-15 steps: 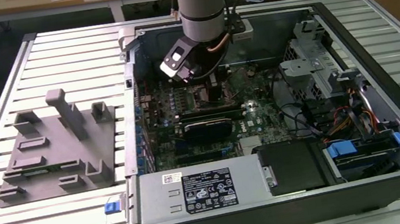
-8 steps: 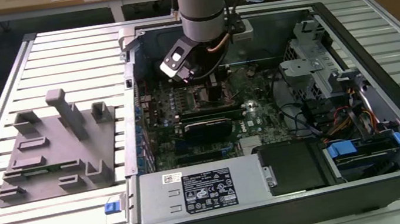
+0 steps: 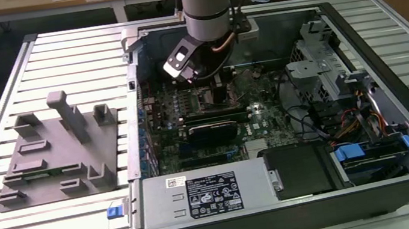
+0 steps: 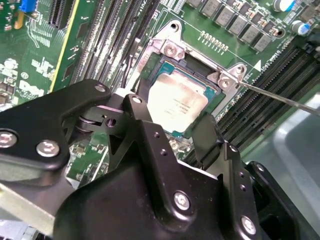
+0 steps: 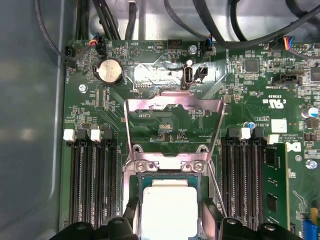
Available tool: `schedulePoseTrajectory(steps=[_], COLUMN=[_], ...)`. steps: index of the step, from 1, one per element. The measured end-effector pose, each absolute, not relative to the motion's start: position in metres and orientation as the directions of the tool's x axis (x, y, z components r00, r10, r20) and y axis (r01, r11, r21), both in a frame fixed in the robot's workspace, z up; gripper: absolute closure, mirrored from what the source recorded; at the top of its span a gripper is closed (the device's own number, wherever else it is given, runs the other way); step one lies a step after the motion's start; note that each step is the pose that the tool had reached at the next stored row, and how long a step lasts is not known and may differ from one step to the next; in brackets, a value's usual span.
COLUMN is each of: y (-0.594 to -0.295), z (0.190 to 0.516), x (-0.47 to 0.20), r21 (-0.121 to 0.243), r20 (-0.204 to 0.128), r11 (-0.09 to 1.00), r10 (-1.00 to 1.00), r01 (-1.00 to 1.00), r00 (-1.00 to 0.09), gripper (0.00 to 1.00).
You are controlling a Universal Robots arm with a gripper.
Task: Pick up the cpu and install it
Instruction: 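Place the cpu into insertion slot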
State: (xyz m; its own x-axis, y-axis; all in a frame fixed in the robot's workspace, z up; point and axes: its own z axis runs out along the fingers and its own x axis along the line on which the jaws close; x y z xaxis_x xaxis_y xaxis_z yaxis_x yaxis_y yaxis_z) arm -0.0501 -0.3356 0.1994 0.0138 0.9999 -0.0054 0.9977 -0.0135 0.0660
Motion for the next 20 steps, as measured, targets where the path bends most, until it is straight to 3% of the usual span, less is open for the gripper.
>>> schedulePoseTrajectory(steps=[20], y=[-0.336], z=[0.24], x=[-0.05], r21=[0.066], r20=[-0.006], r11=[-0.013], r10=[1.0], r01=[0.998], r00=[0.014], gripper=[0.39])
